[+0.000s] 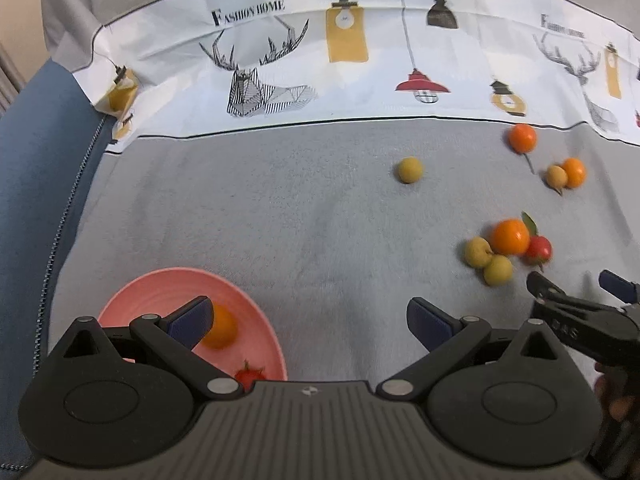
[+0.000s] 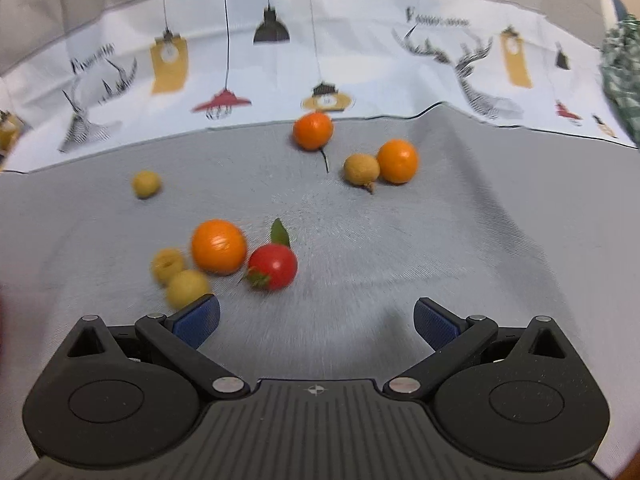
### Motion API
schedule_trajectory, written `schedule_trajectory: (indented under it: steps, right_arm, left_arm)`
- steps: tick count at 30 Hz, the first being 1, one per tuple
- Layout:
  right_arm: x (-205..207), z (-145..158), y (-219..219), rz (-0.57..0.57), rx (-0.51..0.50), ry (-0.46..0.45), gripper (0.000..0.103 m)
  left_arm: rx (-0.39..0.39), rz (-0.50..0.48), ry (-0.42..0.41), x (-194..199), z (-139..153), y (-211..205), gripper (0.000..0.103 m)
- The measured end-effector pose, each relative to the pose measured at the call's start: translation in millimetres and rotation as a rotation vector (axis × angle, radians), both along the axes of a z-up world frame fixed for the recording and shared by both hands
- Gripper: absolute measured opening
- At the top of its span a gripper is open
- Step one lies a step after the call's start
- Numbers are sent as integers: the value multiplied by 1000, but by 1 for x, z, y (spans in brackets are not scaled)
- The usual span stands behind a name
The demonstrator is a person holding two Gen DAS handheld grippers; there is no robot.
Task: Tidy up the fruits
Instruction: 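Grasp another tangerine with the left tool while the right tool grasps a cherry tomato, then carry both fruits over the pink plate and open both tools to drop them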
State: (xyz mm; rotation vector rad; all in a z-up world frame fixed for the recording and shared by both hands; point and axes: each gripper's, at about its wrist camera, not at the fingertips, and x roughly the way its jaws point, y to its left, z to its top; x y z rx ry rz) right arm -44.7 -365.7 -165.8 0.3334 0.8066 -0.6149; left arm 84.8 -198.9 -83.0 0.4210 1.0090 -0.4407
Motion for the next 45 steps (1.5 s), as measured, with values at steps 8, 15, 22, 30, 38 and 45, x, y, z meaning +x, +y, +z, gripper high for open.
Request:
schedule_trajectory:
  steps: [8,15,22,30,38,45]
  right_arm:
    - [14,-14,-6,-4,-82,-64,31]
    - [-16,-18,-56,-302,-111,-59,31]
    - [-27,-24,-72,-372,-123,-64,33]
    - [-27,-24,-73,-371,-125,-78,32]
    - [-37,-12,-71,-409,-163,-167,32]
    - [-68,35,-42,-391,-180,-239,32]
  left_arm:
    - [9,-64,9,18,-21,-34,103]
    - [-36,-293,54,13,-37,-103,103]
    - [24,-490,81,3,-65,-158,103]
    - [38,-499,122,-1,-75,-173,40]
    - [-67,-395,10,2,-17,-135,40]
    - [-98,-239,-62,-14,44,-35,40]
